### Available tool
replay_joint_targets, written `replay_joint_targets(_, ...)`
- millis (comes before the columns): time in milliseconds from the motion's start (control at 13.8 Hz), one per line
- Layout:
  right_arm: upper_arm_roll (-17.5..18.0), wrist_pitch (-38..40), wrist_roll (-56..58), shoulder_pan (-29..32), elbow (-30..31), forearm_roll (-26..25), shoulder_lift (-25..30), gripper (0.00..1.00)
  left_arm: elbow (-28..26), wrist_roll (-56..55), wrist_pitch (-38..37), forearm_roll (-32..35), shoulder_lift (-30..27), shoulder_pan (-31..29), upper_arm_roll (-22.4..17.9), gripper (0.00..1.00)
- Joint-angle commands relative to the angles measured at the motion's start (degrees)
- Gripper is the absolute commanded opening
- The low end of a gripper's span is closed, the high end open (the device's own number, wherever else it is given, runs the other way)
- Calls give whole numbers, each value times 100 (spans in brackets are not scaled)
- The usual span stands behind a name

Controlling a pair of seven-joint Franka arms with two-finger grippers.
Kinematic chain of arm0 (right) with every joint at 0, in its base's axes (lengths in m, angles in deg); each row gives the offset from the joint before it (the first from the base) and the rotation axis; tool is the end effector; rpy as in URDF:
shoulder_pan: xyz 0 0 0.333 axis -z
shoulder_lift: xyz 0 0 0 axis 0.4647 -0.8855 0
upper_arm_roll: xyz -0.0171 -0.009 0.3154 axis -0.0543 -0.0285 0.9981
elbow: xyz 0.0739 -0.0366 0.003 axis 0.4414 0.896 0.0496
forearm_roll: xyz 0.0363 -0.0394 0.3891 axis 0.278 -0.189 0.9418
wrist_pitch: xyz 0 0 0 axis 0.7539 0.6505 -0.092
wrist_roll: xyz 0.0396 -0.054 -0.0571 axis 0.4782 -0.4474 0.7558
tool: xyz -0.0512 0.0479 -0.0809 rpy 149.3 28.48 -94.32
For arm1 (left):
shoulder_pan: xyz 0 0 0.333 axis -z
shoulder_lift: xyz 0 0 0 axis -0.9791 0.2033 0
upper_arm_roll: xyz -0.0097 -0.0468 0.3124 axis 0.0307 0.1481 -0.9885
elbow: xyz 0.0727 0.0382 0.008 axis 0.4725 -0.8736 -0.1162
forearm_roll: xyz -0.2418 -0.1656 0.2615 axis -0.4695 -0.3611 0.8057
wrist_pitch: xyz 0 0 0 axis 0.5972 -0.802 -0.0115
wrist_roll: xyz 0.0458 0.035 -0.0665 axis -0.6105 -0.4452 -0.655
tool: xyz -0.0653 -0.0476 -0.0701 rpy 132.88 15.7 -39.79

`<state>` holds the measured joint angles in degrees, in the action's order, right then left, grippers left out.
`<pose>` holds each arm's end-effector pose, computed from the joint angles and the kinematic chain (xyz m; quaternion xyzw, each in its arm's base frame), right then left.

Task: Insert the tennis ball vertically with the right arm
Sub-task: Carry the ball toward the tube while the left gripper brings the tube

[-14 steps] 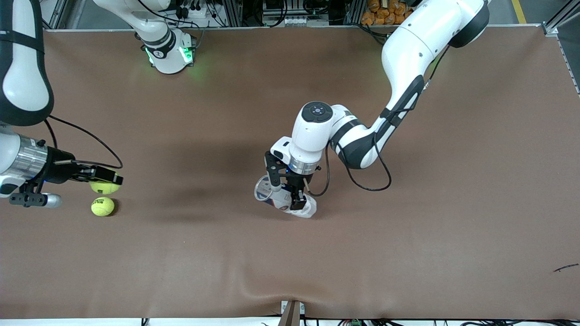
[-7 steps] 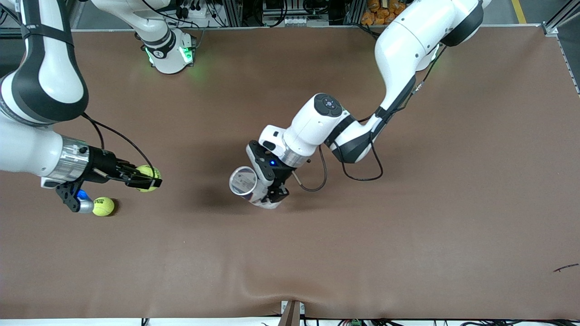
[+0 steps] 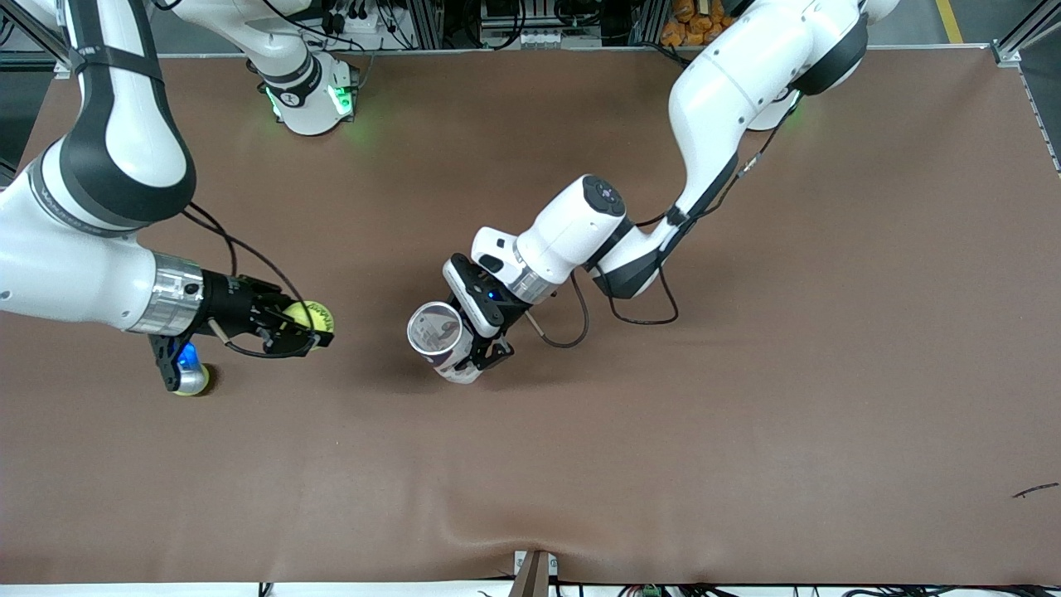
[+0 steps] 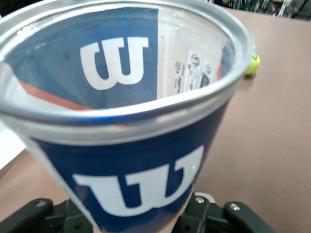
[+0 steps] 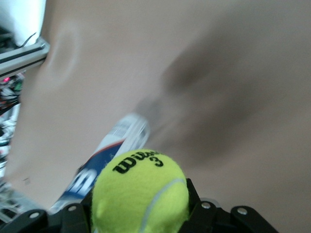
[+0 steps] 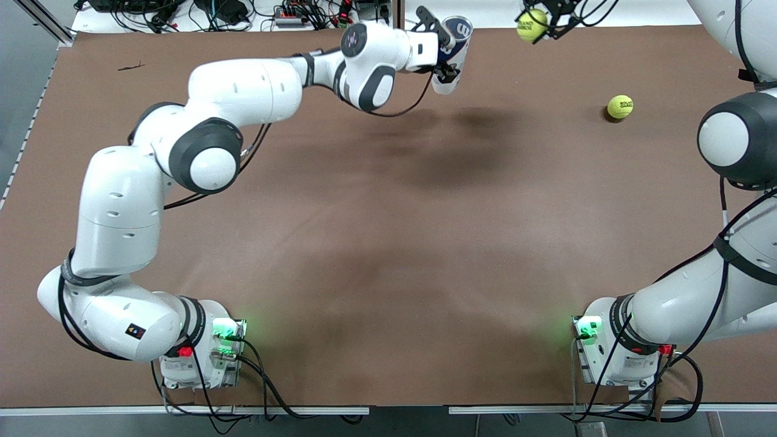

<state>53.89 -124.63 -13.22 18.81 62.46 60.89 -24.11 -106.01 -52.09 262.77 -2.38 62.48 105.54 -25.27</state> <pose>0.6544 0.1524 0.4896 -0.8682 0.3918 0.1574 0.2607 0.5687 -0.5523 0.3077 0.7799 -0.4379 0.3928 0.2137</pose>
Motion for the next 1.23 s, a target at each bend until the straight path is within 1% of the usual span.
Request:
replay_joint_targets(0, -36, 126, -528, -87, -214, 739, -93, 13, 94, -65, 605, -88, 396, 104, -22, 61)
replay_joint_targets(145, -45, 74, -1002, -333, -223, 995, -163, 13, 94, -100, 693, -140, 527, 174, -22, 61)
replay_joint_targets(289, -45, 73, -1320, -465, -363, 1022, -417, 13, 94, -100, 755, -202, 633, 244, -31, 62)
replay_joint_targets(434, -36, 56, -1470, -623, -442, 1075, -707, 13, 68, -100, 755, -220, 651, 244, -40, 64)
replay_joint_targets(578, -45, -23, -1488, -703, -469, 1512, -936, 13, 33, -92, 755, -211, 730, 253, -75, 65)
replay_joint_targets(723, -45, -23, -1506, -677, -469, 1760, -1068, 13, 33, -92, 755, -211, 783, 253, -84, 64)
replay_joint_targets(940, -45, -32, -1497, -703, -469, 1813, -1165, 13, 41, -83, 755, -202, 906, 253, -92, 64)
replay_joint_targets(1157, -45, -32, -1462, -738, -478, 1901, -1411, 14, 41, -74, 790, -193, 967, 253, -93, 65)
